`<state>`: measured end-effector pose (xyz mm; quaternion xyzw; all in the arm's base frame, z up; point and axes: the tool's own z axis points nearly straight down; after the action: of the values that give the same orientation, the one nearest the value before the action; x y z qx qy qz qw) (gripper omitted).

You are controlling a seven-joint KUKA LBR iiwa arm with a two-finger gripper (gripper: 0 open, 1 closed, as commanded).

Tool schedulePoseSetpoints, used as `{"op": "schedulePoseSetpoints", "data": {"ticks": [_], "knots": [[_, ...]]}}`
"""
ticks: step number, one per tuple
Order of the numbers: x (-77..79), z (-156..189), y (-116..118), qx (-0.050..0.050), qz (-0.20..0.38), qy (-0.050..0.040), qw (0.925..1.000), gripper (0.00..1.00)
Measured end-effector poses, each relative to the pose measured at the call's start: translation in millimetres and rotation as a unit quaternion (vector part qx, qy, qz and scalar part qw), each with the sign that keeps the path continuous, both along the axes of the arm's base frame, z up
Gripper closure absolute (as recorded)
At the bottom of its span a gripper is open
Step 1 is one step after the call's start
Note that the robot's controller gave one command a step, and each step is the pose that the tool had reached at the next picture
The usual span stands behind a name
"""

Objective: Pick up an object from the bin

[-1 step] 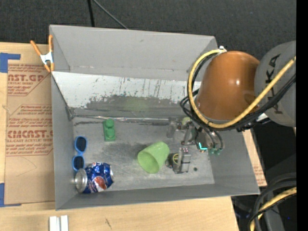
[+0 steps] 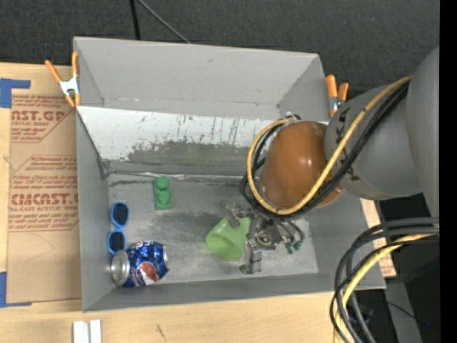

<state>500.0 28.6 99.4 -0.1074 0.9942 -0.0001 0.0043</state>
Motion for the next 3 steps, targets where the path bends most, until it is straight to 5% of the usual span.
{"op": "schedulePoseSetpoints", "data": {"ticks": [1, 2, 3], "knots": [[2.0, 4, 1, 0.001, 0.000, -0.0036, 1.0000, 1.00], [-0.9, 2, 1, 0.000, 0.000, 0.0016, 1.0000, 0.00], [45.9, -24, 12, -0.001, 0.105, 0.0050, 0.9944, 0.00]]}}
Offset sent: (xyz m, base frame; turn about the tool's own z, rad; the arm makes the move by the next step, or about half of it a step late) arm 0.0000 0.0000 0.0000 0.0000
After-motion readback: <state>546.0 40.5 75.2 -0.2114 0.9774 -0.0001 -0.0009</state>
